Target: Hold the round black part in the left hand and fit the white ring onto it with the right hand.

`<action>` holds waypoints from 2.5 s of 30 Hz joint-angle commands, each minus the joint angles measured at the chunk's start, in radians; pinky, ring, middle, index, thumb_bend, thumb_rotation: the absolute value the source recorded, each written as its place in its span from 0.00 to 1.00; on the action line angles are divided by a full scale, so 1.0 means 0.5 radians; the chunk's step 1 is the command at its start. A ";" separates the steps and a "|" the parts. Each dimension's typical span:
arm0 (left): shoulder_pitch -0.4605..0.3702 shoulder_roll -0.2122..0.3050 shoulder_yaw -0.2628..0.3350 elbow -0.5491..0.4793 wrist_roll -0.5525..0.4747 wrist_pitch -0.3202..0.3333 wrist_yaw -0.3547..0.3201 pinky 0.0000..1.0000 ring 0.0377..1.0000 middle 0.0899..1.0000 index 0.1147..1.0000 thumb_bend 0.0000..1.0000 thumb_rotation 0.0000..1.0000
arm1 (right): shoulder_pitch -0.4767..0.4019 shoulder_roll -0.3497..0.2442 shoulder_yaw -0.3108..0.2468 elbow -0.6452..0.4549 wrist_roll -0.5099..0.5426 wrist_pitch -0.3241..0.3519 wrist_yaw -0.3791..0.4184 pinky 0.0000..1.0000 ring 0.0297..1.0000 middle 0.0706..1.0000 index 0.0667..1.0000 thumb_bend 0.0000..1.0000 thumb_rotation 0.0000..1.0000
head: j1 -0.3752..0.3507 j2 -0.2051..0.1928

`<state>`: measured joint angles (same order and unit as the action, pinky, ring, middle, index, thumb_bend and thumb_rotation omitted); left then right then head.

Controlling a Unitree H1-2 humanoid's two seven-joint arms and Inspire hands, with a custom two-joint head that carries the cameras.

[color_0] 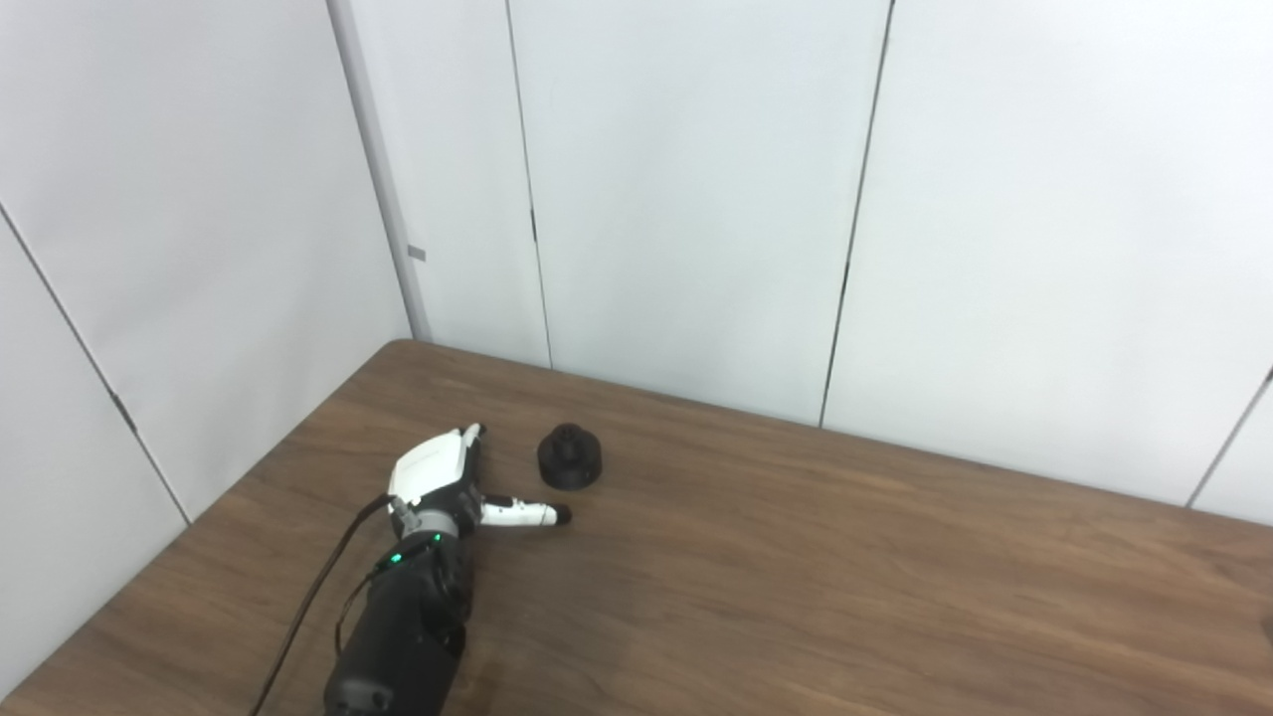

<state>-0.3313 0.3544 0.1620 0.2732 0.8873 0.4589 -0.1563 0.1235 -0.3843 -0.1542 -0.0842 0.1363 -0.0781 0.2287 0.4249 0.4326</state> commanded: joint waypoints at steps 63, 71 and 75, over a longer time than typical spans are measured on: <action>0.007 0.119 -0.581 0.352 -0.683 -0.473 0.574 1.00 1.00 0.93 0.42 0.52 0.05 | 0.009 0.009 0.049 -0.042 -0.035 0.070 -0.046 0.94 0.98 0.97 0.94 0.75 0.79 | -0.052 -0.004; 0.009 0.115 -0.605 0.368 -0.686 -0.492 0.626 1.00 1.00 0.88 0.41 0.52 0.04 | 0.009 0.013 0.051 -0.037 -0.039 0.058 -0.052 0.94 0.98 0.97 0.93 0.75 0.79 | -0.052 -0.007; 0.004 0.115 -0.621 0.379 -0.682 -0.494 0.623 1.00 1.00 0.88 0.41 0.52 0.04 | 0.009 0.013 0.052 -0.036 -0.032 0.058 -0.047 0.95 0.99 0.97 0.94 0.74 0.79 | -0.052 -0.008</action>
<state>-0.3570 0.4294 -0.1099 0.4334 0.5459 0.2097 0.2032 0.1306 -0.3706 -0.1353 -0.0973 0.1256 -0.0692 0.1961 0.3988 0.4280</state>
